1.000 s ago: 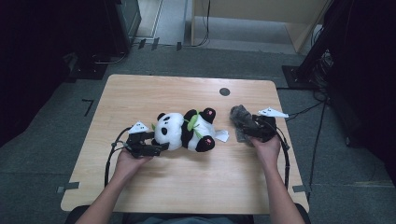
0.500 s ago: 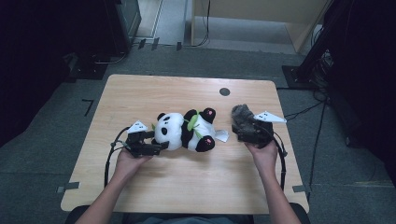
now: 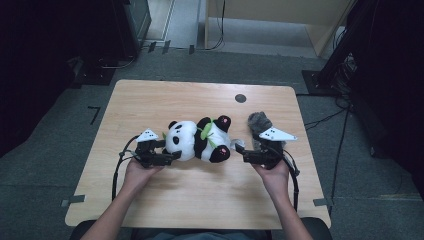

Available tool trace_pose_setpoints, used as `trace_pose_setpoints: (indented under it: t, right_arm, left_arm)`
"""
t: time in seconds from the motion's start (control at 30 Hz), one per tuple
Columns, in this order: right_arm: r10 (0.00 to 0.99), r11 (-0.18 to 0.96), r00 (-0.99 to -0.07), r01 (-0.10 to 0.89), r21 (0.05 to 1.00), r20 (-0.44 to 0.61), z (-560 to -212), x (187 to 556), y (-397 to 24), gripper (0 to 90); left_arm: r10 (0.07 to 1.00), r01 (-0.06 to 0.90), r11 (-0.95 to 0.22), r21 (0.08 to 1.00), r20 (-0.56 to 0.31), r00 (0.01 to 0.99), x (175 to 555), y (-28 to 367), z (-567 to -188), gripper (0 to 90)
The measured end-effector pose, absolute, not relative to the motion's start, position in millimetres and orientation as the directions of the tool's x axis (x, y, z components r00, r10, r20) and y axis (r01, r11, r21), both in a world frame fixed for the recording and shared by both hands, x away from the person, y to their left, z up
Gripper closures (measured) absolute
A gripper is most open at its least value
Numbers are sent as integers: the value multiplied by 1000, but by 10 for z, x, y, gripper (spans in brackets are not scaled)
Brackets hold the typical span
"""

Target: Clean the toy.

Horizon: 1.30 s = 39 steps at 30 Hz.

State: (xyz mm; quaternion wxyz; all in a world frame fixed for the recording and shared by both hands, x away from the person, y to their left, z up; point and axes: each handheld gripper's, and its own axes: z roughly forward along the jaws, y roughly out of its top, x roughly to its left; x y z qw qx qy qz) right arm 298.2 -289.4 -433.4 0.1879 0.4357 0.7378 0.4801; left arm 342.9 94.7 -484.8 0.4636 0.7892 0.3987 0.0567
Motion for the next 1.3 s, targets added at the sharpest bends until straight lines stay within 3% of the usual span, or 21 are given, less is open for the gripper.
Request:
trace_pose_setpoints:
  t: [0.4,0.63,1.07,1.17,1.3]
  right_arm:
    - [755,188,-640,415,890,139,-4265,2876,-2574,182]
    - [707,202,-690,407,891,155,-4416,2989,-2417,135]
    - [679,309,-730,381,871,78,-4716,3153,-2207,112]
    - [678,300,-731,374,877,80,-4740,3172,-2206,134]
    - [676,315,-734,358,879,57,-4789,3205,-2244,246]
  left_arm:
    - [680,580,-244,777,-289,674,3444,930,-4854,145]
    - [681,583,-238,777,-295,670,3453,937,-4846,151]
    - [672,595,-205,777,-330,663,3482,947,-4853,158]
    - [670,600,-195,776,-341,660,3491,946,-4857,159]
    - [671,604,-178,777,-353,652,3498,944,-4851,159]
